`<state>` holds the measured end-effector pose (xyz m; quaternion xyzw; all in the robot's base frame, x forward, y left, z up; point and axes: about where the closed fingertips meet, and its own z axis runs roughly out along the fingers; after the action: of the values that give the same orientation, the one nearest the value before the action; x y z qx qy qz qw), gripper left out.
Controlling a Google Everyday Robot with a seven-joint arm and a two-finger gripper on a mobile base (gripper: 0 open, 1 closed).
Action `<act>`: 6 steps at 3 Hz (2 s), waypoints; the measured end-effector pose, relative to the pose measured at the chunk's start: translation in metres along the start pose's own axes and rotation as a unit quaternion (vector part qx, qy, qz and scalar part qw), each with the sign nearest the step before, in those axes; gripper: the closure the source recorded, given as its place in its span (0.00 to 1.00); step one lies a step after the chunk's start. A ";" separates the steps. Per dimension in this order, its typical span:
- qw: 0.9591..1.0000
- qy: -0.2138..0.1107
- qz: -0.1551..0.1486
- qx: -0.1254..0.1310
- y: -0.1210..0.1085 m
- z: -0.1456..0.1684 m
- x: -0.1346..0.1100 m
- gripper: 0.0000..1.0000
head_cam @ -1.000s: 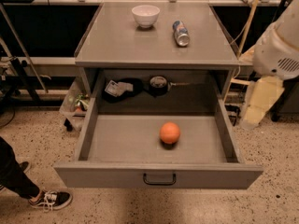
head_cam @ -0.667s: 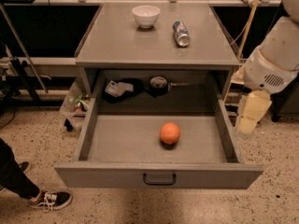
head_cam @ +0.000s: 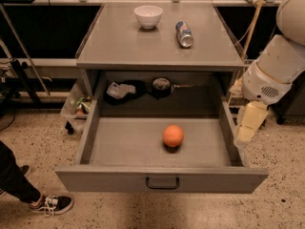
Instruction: Pick orange from top drawer and place on counter
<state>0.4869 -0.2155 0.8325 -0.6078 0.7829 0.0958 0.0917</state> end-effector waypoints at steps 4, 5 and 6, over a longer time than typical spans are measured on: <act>0.960 -0.252 -0.115 0.035 -0.062 0.021 -0.124 0.00; 0.960 -0.256 -0.112 0.011 -0.061 0.052 -0.137 0.00; 0.963 -0.254 -0.094 -0.010 -0.062 0.110 -0.150 0.00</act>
Offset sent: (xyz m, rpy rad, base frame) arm 0.1040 0.1161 0.0249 0.6256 -0.3101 0.2407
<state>0.5867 -0.0619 0.7631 -0.6350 0.6727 0.2460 0.2895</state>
